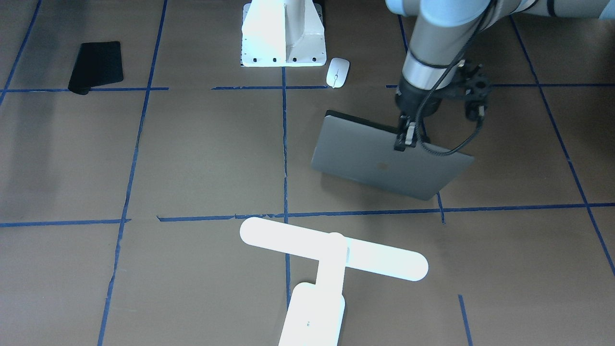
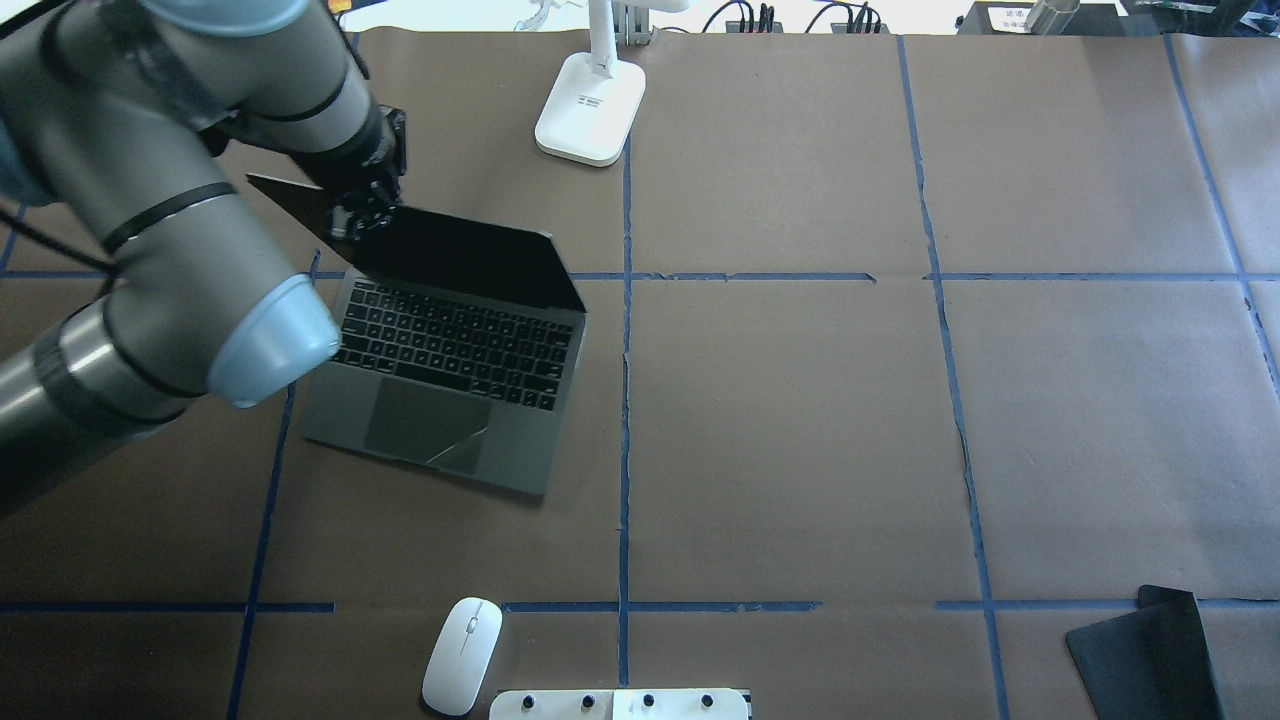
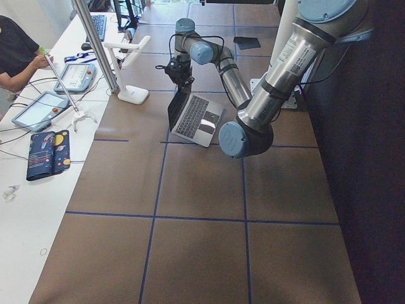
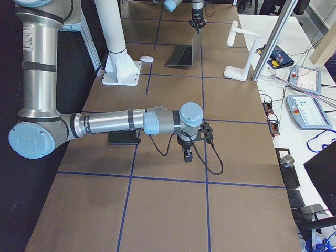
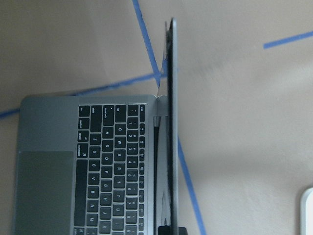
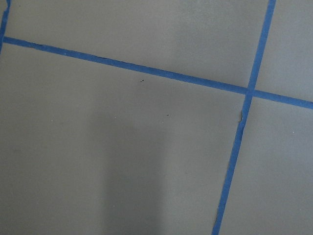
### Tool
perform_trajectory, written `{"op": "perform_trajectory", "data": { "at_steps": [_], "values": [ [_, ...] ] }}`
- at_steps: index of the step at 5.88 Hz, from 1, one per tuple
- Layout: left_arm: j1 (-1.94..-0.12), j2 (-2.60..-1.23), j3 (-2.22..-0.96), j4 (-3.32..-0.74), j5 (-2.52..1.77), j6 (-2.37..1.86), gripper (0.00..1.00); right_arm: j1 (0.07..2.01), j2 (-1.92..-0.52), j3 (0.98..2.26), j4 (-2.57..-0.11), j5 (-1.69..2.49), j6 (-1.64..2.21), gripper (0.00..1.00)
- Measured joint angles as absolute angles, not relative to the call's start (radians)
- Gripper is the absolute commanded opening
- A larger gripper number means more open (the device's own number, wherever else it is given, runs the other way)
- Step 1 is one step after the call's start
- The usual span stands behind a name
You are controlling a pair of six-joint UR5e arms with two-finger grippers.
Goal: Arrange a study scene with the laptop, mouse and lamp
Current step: 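Grasp the laptop lid with the left gripper and carry it to table center, then push the laptop lid open with left gripper while right arm reaches out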
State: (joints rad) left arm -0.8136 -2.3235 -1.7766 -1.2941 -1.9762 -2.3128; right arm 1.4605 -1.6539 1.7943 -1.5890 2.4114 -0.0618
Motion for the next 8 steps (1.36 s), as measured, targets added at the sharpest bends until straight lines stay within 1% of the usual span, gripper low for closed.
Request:
{"op": "perform_trajectory", "data": {
  "at_steps": [2,3,6,8],
  "values": [
    [-0.756,-2.53,-1.568,-1.295,-1.968,-2.464,0.0,1.46,-1.654,1.792,-1.581,2.413,-0.06,1.0],
    [-0.73,-2.605,-1.488,-1.3,-1.957,-2.522,0.01,1.46,-1.654,1.793,-1.58,2.417,-0.06,1.0],
    [-0.701,-2.709,-1.321,-1.381,-1.899,-2.616,0.05,1.457,-1.654,1.792,-1.574,2.425,-0.059,1.0],
    [-0.707,-2.714,-1.297,-1.391,-1.871,-2.623,0.06,1.446,-1.65,1.79,-1.572,2.435,-0.035,1.0]
  ]
}}
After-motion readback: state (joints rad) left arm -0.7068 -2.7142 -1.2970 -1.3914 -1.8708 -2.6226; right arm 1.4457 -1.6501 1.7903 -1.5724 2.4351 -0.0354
